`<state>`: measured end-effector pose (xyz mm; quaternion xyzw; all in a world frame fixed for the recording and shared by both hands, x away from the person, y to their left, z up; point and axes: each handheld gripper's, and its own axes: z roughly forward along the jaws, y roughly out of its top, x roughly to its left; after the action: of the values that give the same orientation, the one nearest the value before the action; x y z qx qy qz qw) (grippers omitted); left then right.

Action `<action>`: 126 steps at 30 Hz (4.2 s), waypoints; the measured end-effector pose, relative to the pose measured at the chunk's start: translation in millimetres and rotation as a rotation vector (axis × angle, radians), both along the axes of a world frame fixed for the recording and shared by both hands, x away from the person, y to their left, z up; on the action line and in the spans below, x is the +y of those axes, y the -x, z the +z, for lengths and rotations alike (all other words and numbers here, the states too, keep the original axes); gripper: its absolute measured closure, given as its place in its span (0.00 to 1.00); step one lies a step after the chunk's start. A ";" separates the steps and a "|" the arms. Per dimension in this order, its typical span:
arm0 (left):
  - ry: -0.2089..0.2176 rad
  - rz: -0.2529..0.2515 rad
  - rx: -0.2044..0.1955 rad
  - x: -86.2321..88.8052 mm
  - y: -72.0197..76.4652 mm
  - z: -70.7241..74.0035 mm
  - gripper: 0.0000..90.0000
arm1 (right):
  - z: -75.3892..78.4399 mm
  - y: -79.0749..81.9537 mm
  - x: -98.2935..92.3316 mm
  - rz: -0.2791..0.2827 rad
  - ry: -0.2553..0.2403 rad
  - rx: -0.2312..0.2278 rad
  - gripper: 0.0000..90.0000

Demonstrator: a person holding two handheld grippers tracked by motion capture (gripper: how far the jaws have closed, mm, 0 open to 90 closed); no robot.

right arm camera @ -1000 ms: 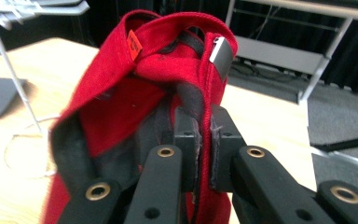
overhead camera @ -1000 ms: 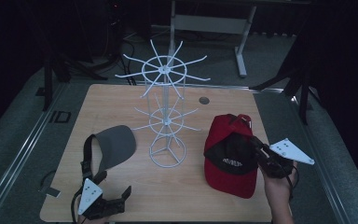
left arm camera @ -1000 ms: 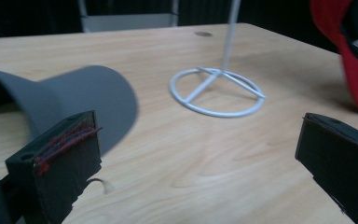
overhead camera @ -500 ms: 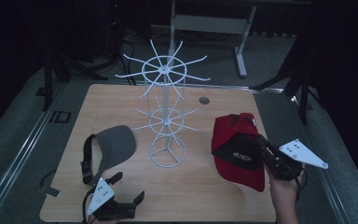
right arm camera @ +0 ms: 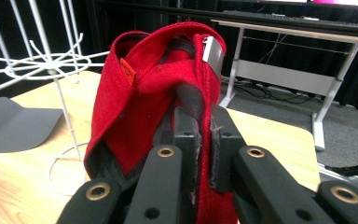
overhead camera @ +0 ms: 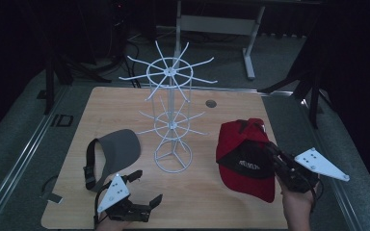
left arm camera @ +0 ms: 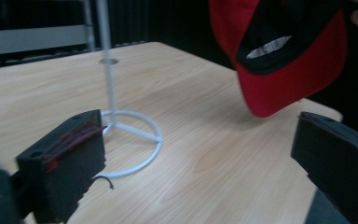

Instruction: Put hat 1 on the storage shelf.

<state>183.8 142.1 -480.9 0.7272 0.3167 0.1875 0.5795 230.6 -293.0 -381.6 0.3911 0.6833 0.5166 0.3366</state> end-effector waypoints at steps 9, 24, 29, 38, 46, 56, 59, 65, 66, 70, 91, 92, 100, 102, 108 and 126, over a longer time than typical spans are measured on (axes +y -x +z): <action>-0.021 -0.138 -0.015 -28.4 -7.7 18.5 0.07 | 4.0 9.2 1.3 0.034 -0.019 -0.007 0.93; -0.016 -0.236 -0.090 -67.8 -22.1 66.3 0.07 | 13.3 25.6 2.6 0.082 -0.038 -0.026 0.93; -0.018 -0.239 -0.093 -75.8 -32.5 77.4 0.07 | 16.8 29.1 4.3 0.097 -0.045 -0.035 0.93; -0.030 -0.239 -0.086 -91.4 -51.3 92.0 0.07 | 20.6 32.5 11.8 0.130 -0.050 -0.042 0.93; -0.056 -0.234 -0.088 -105.5 -66.7 95.1 0.07 | 26.2 36.5 15.1 0.153 -0.062 -0.058 0.93; -0.074 -0.240 -0.101 -119.3 -76.1 106.6 0.07 | 30.7 40.5 18.5 0.175 -0.072 -0.070 0.93; -0.077 -0.237 -0.110 -123.7 -77.4 106.7 0.12 | 31.8 41.9 21.3 0.183 -0.066 -0.071 0.93; -0.087 -0.240 -0.096 -130.4 -79.5 111.3 0.17 | 31.4 40.1 26.4 0.207 -0.057 -0.063 0.93; -0.090 -0.239 -0.099 -131.7 -78.9 112.2 0.17 | 31.2 39.9 27.5 0.208 -0.055 -0.062 0.93; -0.115 -0.227 -0.106 -136.5 -77.4 114.7 0.23 | 30.2 39.5 30.6 0.213 -0.052 -0.063 0.93; -0.167 -0.167 -0.115 -146.5 -73.5 119.2 0.96 | 28.6 41.4 31.0 0.229 -0.064 -0.062 0.93; -0.177 -0.164 -0.119 -147.1 -73.3 119.5 0.97 | 28.5 41.8 31.2 0.227 -0.062 -0.063 0.93; -0.196 -0.171 -0.109 -148.1 -73.3 122.2 0.98 | 23.7 42.2 27.3 0.226 -0.073 -0.046 0.91; -0.201 -0.173 -0.113 -148.7 -72.9 123.1 0.98 | 23.0 42.4 26.4 0.226 -0.079 -0.044 0.91; -0.195 -0.171 -0.139 -148.5 -70.1 126.6 0.98 | 18.6 43.1 20.1 0.220 -0.081 -0.024 0.76; -0.159 -0.194 -0.177 -147.1 -64.5 139.1 0.98 | 17.8 46.7 10.5 0.239 -0.123 -0.003 0.50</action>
<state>248.3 -5.0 -341.8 0.7785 0.1770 0.2184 0.5611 184.0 -282.5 -363.7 0.3263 0.6914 0.5945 0.2490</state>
